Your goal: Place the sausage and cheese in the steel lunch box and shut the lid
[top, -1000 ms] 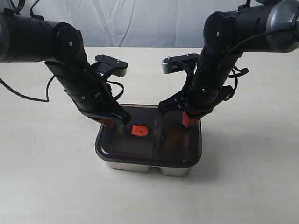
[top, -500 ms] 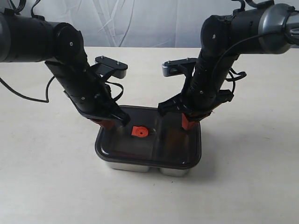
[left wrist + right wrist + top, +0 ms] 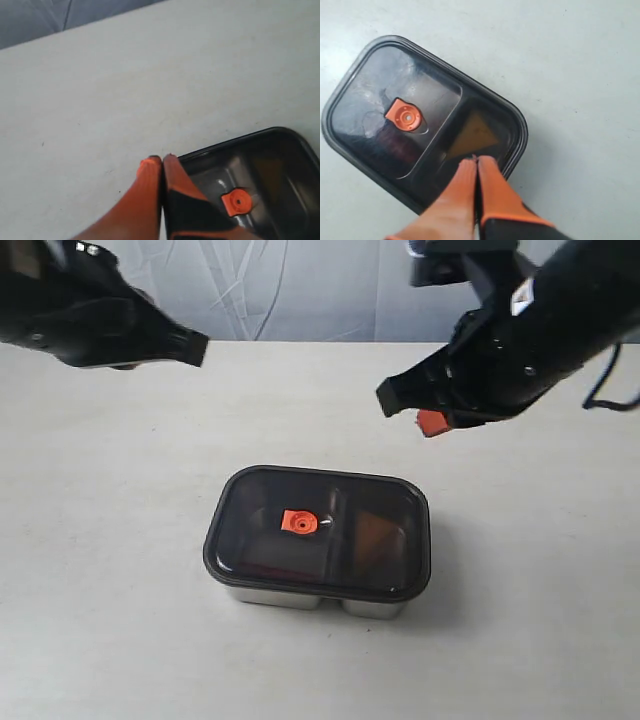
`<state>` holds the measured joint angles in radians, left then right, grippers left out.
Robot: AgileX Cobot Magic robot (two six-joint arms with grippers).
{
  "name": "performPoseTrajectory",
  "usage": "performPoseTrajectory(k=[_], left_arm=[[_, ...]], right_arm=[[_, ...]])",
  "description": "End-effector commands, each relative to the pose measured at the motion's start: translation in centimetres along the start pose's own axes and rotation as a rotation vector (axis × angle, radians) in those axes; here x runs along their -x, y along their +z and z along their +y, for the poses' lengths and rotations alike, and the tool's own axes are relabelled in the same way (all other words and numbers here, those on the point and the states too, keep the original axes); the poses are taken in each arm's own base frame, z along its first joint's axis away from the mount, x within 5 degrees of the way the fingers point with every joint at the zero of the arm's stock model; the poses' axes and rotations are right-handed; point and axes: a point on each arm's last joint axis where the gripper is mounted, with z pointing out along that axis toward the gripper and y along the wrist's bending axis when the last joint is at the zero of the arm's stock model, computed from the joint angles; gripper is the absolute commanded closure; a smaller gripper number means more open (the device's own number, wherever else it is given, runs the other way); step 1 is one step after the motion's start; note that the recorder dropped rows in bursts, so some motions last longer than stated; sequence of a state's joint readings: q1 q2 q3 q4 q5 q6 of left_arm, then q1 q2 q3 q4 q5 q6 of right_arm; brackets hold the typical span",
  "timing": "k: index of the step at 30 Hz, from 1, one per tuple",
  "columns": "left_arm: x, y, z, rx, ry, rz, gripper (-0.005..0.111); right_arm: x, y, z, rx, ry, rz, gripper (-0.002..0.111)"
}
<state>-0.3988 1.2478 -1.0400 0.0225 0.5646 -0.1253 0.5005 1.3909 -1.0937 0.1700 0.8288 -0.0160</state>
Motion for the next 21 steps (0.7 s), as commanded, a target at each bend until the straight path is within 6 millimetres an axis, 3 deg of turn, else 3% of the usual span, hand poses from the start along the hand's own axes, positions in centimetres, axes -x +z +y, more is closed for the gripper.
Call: performPoseTrajectory(k=[1,6,11,16,21], left_arm=[[-2.3,-5.7,0.1,-0.042,-0.052,-0.165,0.107],[-6.3,-10.2,0.6,-0.060,-0.054,-0.288,0.107],[-9.8,-11.8,1.0,-0.067,-0.054,-0.343,0.107],[-11.5,-12.1,1.2,-0.059,-0.047,-0.322,0.107],[-11.7,-12.3,1.3,-0.050,-0.037,-0.313,0.107]], right_arm=[[-4.1,-3.6,0.1,0.026,0.017,-0.161,0.109],[-9.4,-5.6,-0.4,0.026,0.015,-0.354,0.109],[-12.7,-7.1,-0.7,0.033,0.010,-0.525,0.109],[-14.1,-8.0,-0.6,0.046,0.004,-0.536,0.109],[-14.2,-8.3,-0.6,0.053,0.008,-0.553,0.109]])
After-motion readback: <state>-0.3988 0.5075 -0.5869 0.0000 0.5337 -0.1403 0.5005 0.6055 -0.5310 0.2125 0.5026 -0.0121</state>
